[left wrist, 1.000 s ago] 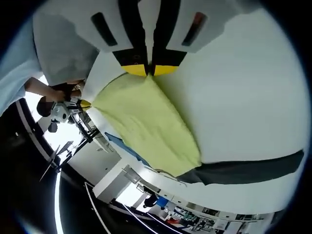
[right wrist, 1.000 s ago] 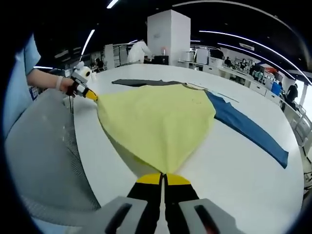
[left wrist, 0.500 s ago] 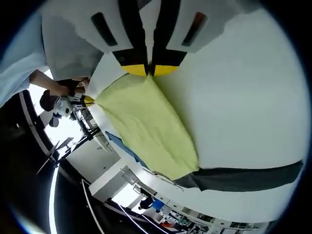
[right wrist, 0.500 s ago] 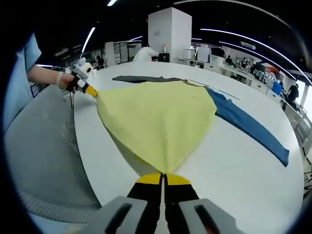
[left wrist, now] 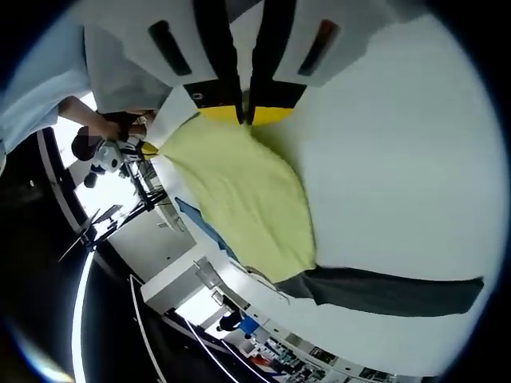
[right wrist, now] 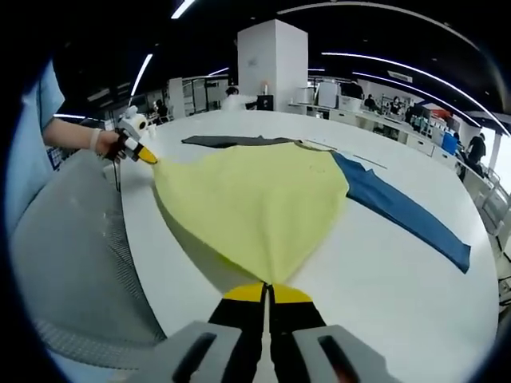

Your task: Fold the garment on the visible template until the final outline fits inside the template.

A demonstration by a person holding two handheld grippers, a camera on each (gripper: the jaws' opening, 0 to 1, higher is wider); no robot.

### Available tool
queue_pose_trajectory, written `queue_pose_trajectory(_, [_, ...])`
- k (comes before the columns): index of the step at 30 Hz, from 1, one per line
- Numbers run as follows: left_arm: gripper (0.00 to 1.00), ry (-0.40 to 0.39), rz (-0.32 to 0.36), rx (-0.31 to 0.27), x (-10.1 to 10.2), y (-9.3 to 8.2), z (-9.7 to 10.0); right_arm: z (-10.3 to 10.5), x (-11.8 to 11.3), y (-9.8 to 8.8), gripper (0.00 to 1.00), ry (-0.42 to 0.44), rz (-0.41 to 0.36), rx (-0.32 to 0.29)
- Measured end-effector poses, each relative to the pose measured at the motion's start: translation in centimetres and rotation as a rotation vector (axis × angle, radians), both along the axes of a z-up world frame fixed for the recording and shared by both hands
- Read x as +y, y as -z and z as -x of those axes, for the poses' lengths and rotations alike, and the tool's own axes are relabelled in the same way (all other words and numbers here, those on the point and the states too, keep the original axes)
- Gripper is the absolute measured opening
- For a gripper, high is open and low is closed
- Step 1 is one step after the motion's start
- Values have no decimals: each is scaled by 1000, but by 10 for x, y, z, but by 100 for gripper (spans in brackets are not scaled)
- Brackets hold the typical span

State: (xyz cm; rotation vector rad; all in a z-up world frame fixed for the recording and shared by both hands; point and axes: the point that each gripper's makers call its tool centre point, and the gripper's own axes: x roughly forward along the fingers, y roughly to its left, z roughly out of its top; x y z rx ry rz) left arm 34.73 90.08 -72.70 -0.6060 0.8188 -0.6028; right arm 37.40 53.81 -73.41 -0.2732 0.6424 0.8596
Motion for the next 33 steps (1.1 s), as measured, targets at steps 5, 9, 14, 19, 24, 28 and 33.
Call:
queue_pose_trajectory(5, [11,-13,-41,-81,8,-2,-1,0,-2,-3,13,13,-34,-20])
queue_pose_trajectory(9, [28,-2,-80,-130,9,-2,2,-2,-5,-4,33,44,-66,-28])
queue_pose_trajectory(14, [43,5,-95,-188,6,-7,-1,-8,-4,-4,46,81,-99,-34])
queue_pose_trajectory(19, [54,-5,-95,-233,3,-13,-7,-13,1,-5,55,75,-97,-47])
queue_pose_trajectory(24, [58,-11,-96,-262,-1,-14,-13,-17,5,-9,61,73,-109,-53])
queue_pose_trajectory(28, [59,-15,-96,-266,-6,-13,-15,-22,2,-9,61,72,-91,-67])
queue_pose_trajectory(33, [59,-9,-89,-282,-10,-18,-17,-26,0,-16,64,110,-133,-74])
